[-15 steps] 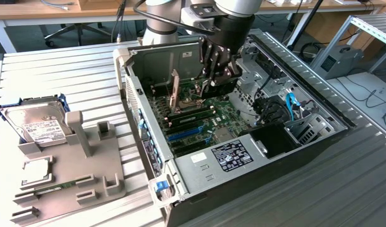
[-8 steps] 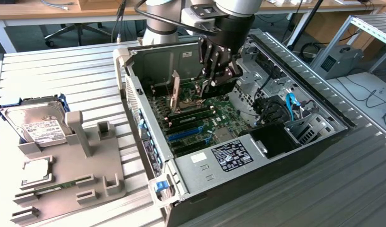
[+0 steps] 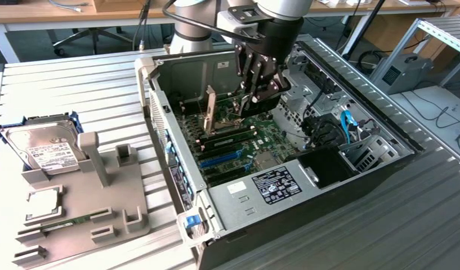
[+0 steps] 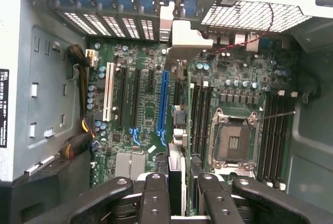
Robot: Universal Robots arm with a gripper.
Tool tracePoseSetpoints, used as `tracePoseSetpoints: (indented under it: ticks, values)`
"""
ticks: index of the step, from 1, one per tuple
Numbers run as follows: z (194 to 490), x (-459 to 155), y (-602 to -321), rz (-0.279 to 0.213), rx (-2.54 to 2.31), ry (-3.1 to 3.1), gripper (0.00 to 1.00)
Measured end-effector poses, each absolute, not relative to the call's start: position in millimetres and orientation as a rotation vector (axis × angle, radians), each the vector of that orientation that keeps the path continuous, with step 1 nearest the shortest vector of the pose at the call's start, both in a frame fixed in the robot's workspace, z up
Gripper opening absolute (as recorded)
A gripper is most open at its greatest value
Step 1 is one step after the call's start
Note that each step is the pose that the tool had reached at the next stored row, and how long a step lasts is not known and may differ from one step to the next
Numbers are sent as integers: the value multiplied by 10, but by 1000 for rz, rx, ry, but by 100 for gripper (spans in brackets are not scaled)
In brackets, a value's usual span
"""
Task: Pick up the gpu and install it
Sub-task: 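Insert the gpu into the slot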
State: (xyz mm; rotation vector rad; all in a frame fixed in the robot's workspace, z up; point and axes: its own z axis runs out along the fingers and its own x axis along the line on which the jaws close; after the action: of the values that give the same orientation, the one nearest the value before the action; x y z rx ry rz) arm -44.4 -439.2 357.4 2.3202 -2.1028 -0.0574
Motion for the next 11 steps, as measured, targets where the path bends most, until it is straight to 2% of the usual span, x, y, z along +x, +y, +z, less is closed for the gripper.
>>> tracePoseSetpoints:
  ticks: [11]
  values:
    - [3573,-443,-4394,-57,2359,-2058,26]
